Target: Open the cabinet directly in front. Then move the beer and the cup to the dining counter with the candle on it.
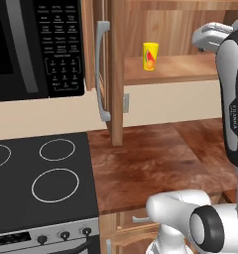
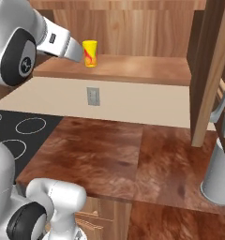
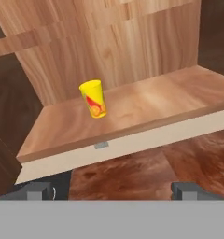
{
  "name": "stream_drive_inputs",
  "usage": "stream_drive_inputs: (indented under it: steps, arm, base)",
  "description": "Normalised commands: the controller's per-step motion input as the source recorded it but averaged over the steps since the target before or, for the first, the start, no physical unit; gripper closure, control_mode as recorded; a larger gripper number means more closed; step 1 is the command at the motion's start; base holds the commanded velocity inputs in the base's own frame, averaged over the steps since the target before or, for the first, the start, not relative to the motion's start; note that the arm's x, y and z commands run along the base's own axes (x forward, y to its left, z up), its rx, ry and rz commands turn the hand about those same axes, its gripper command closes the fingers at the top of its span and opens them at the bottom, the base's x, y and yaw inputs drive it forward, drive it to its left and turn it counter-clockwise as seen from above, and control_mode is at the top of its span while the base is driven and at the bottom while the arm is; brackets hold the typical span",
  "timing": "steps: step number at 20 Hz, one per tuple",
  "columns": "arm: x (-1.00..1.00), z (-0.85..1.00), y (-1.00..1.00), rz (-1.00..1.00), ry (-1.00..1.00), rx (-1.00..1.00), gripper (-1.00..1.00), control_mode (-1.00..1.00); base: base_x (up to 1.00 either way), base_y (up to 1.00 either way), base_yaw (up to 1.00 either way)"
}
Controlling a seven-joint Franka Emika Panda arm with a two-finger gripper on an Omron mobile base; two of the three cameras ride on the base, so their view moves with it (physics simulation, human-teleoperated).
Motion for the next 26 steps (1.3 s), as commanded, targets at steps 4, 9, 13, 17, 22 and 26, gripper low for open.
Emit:
stream_drive_inputs:
  steps: [4,9,13,17,22,26]
  arm:
    - [0.24,-0.08,0.0,0.03,-0.01,0.04,-1.0,-1.0]
    - [0.23,0.0,0.0,0.0,0.0,0.0,-1.0,-1.0]
    - [0.37,0.0,0.0,0.0,0.0,0.0,-1.0,-1.0]
    - [0.4,0.0,0.0,0.0,0.0,0.0,-1.0,-1.0]
    - [0.46,0.0,0.0,0.0,0.0,0.0,-1.0,-1.0]
    - [0.49,0.0,0.0,0.0,0.0,0.0,-1.0,-1.0]
  base:
    - [0.0,0.0,0.0]
    - [0.0,0.0,0.0]
    - [0.0,0.0,0.0]
    - [0.0,0.0,0.0]
    - [0.0,0.0,0.0]
    - [0.0,0.0,0.0]
